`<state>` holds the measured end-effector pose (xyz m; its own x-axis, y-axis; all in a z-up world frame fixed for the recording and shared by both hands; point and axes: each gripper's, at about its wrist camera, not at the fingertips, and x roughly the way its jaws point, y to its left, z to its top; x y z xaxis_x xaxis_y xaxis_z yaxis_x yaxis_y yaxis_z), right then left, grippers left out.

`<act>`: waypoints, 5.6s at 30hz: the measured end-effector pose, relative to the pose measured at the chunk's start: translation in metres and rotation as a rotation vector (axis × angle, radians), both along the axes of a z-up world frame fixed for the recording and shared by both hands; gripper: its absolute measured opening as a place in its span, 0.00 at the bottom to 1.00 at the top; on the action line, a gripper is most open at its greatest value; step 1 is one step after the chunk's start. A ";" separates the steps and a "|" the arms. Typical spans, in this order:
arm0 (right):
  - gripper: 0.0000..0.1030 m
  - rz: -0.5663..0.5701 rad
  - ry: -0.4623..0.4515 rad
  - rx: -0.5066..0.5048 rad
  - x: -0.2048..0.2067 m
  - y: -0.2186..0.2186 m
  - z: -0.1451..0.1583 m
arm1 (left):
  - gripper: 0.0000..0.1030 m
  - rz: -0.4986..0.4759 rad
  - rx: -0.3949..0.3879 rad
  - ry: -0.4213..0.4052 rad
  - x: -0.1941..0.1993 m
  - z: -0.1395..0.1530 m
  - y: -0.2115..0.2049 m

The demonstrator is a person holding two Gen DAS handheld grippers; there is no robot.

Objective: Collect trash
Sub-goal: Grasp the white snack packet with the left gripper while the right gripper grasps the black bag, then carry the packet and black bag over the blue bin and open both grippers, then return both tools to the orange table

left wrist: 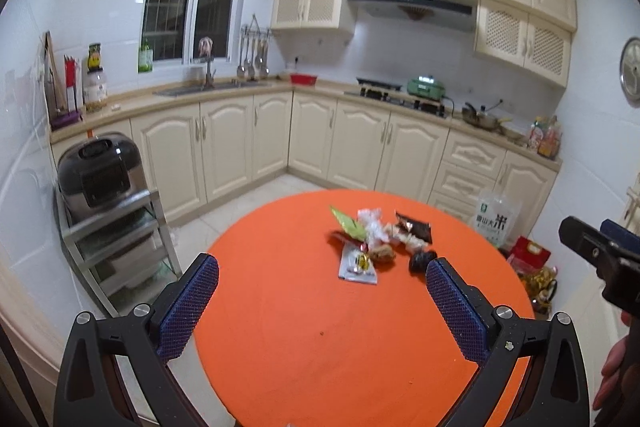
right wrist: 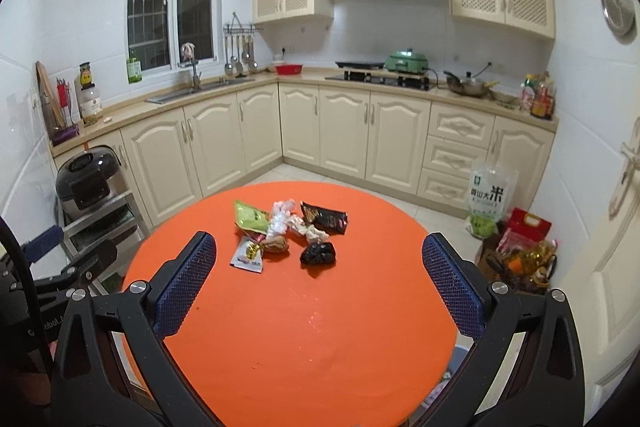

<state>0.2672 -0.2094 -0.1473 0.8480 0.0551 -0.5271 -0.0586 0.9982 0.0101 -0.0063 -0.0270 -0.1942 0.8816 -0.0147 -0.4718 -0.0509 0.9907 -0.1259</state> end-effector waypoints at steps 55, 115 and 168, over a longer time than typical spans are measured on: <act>0.41 0.109 0.422 0.095 0.192 -0.013 -0.184 | 0.12 -0.099 -0.065 0.377 0.551 -0.040 0.001; 0.41 -0.432 0.228 0.334 -0.045 -0.375 -0.134 | 0.11 -0.741 0.084 0.227 0.253 -0.042 -0.270; 1.00 -0.602 0.338 0.519 -0.035 -0.419 -0.204 | 0.98 -0.718 0.211 0.284 0.305 -0.043 -0.337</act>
